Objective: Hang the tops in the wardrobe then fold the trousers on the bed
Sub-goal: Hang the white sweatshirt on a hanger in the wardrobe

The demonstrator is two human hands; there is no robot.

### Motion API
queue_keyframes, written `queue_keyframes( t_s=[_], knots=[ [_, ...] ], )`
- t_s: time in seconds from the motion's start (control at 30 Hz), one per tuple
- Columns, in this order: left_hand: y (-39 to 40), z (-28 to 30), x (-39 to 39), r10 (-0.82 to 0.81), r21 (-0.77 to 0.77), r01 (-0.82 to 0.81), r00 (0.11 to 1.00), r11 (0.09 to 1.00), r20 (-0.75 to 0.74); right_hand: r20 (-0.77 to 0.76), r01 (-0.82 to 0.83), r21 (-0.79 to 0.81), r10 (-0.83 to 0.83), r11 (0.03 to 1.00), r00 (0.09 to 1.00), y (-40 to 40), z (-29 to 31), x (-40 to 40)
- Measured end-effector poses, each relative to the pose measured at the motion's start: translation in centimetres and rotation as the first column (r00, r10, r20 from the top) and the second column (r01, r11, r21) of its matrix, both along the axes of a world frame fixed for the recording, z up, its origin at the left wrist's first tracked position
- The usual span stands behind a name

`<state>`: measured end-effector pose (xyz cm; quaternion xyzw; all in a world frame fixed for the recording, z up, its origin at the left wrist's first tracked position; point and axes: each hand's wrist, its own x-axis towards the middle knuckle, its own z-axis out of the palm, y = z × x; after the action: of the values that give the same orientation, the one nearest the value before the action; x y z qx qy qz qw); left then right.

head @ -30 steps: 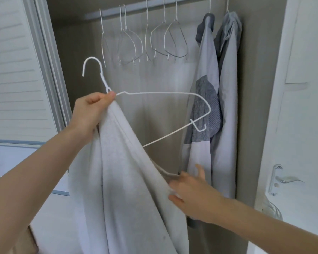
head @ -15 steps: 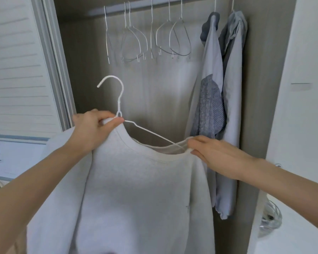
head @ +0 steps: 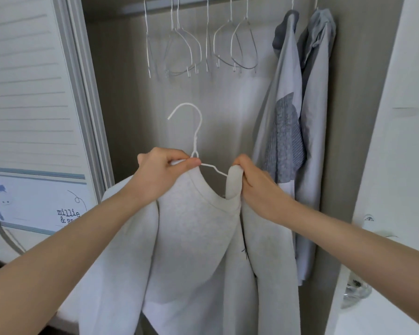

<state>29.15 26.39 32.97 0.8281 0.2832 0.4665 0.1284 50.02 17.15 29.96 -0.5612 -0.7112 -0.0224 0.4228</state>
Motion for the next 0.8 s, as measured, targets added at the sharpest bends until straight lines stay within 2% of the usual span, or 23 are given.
queue_keyframes(
  t_s=[0.13, 0.2, 0.27, 0.37, 0.47, 0.57, 0.63, 0.73, 0.8],
  knots=[
    [0.7, 0.3, -1.9, -0.073, -0.091, 0.066, 0.995, 0.994, -0.070, 0.004, -0.004, 0.083, 0.004, 0.997, 1.000, -0.7, 0.5, 1.2],
    [1.5, 0.5, -3.6, -0.007, -0.075, 0.000, 0.995, 0.997, -0.100, -0.021, -0.002, 0.128, 0.005, 0.992, 1.000, -1.2, 1.1, 2.7],
    [2.4, 0.5, -5.6, 0.073, -0.066, -0.076, 0.996, 0.995, -0.049, -0.077, -0.006, 0.131, 0.016, 0.991, 0.997, -1.9, 1.8, 4.6],
    [3.0, 0.5, -7.0, 0.149, -0.122, -0.134, 0.981, 0.983, 0.123, -0.116, -0.112, 0.003, 0.112, 0.994, 0.987, -2.8, 3.1, 6.3],
    [3.0, 0.7, -6.5, 0.184, -0.131, -0.161, 0.966, 0.978, 0.183, -0.147, -0.189, -0.089, 0.175, 0.978, 0.974, -2.6, 4.1, 6.7],
    [3.0, 0.8, -6.3, 0.208, -0.109, -0.188, 0.951, 0.976, 0.231, -0.300, -0.151, -0.193, 0.088, 0.970, 0.950, -2.3, 3.2, 7.7],
    [3.2, 0.5, -6.4, 0.209, -0.068, -0.198, 0.948, 0.978, 0.240, -0.279, -0.096, -0.283, 0.014, 0.954, 0.960, -2.1, 2.0, 8.2],
    [3.8, 0.1, -6.4, 0.188, 0.033, -0.194, 0.974, 0.980, 0.125, -0.219, -0.091, -0.249, 0.035, 0.964, 0.975, -1.8, 1.1, 8.0],
    [3.8, 0.3, -5.9, 0.230, 0.256, -0.207, 0.971, 0.944, -0.062, -0.154, -0.098, -0.192, 0.069, 0.976, 0.986, -1.8, 1.7, 6.9]
  ],
)
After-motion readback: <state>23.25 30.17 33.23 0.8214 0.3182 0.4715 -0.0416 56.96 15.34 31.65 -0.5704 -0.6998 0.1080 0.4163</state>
